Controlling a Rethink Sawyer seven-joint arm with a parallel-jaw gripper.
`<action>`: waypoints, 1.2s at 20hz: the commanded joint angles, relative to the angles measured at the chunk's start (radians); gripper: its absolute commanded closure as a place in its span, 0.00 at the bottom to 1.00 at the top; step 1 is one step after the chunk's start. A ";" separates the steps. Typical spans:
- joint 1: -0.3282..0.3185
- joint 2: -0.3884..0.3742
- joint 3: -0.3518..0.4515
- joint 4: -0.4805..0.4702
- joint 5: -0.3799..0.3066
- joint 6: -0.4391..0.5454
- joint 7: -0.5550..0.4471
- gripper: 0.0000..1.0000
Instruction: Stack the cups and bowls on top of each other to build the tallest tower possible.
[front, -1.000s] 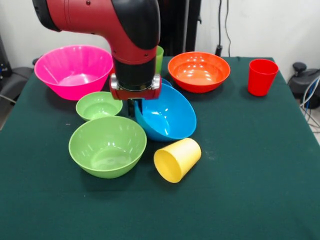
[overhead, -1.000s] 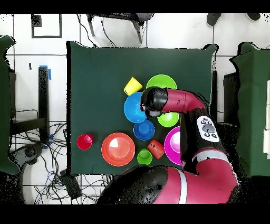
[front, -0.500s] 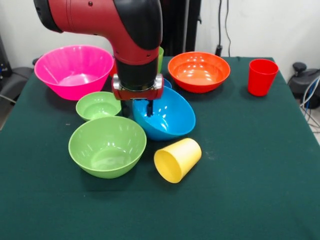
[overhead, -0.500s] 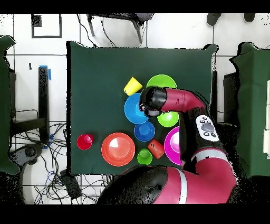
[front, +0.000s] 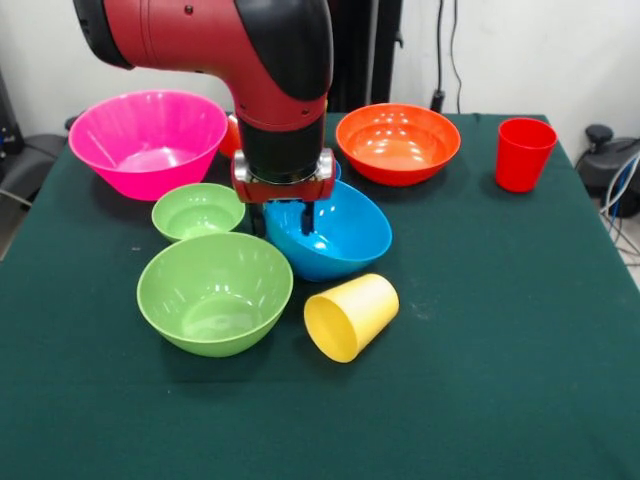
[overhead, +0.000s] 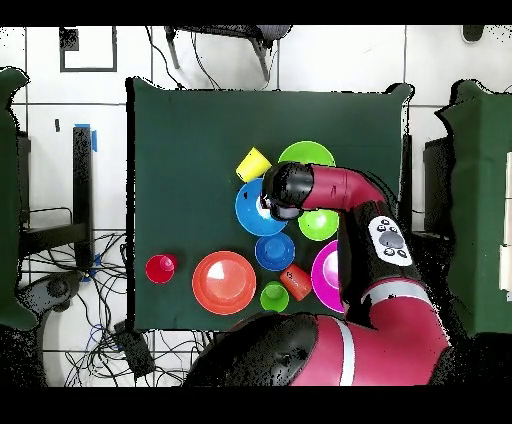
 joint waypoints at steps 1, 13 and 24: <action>-0.004 0.034 0.121 -0.042 -0.047 0.114 -0.176 0.00; 0.041 0.109 0.167 -0.228 -0.007 0.290 -0.140 0.00; 0.016 0.107 0.204 -0.243 0.023 0.314 -0.120 0.00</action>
